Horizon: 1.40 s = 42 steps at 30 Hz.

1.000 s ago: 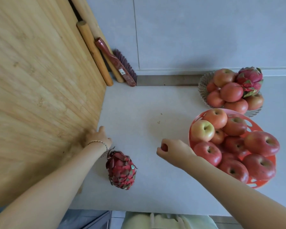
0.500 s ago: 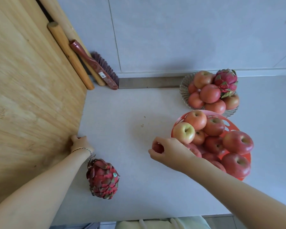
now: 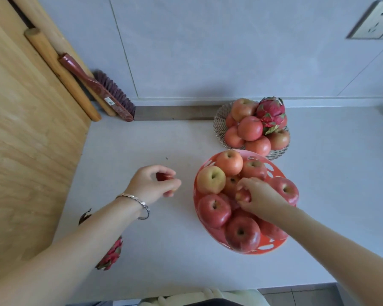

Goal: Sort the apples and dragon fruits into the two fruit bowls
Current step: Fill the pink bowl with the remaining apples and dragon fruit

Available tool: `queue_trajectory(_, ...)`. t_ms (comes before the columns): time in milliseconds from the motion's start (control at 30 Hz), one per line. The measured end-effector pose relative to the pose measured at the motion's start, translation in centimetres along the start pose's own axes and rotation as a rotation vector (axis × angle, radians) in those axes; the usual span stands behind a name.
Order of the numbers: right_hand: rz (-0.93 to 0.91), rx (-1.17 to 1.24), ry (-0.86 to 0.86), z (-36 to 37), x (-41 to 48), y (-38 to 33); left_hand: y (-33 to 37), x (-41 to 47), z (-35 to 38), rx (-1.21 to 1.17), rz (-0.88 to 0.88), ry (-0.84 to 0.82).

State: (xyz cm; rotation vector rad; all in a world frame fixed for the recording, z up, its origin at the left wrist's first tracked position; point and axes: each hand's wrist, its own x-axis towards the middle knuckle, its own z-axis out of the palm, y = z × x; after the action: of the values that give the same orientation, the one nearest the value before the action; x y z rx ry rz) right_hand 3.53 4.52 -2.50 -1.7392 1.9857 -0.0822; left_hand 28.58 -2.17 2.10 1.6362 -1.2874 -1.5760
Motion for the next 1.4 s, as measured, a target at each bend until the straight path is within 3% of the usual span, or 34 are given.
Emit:
queue_trajectory(167, 0.04, -0.069, -0.097, 2.1, 0.9, 0.5, 1.5, -2.8, 2.5, 0.037, 0.043, -0.086)
queue_trajectory(400, 0.053, -0.136, 0.011, 1.5, 1.0, -0.2, 1.5, -4.1, 3.3, 0.078, 0.055, -0.159)
queue_trajectory(500, -0.008, 0.074, 0.025, -0.1, -0.1, -1.0, 1.3, -4.3, 3.8, 0.094, -0.01, -0.22)
queue_trajectory(600, -0.265, 0.361, -0.059, -2.3, -2.0, -2.9, 1.7, -4.7, 4.7, 0.029, -0.103, -0.366)
queue_trajectory(700, -0.411, 0.379, -0.132, -2.9, -3.6, -4.1, 2.2, -5.1, 6.1, 0.082, -0.107, -0.471)
queue_trajectory(900, -0.348, 0.393, -0.028, -2.7, -5.5, -2.2, 2.1, -5.4, 7.3, 0.138, -0.098, -0.58)
queue_trajectory(1133, -0.25, 0.255, 0.03, -3.4, -7.2, 2.4, 1.3, -5.4, 8.1, 0.256, 0.03, -0.468)
queue_trajectory(1400, -0.485, -0.028, 0.079, -0.3, -9.0, 5.7, -1.3, -5.2, 7.5, 0.425, 0.23, -0.279)
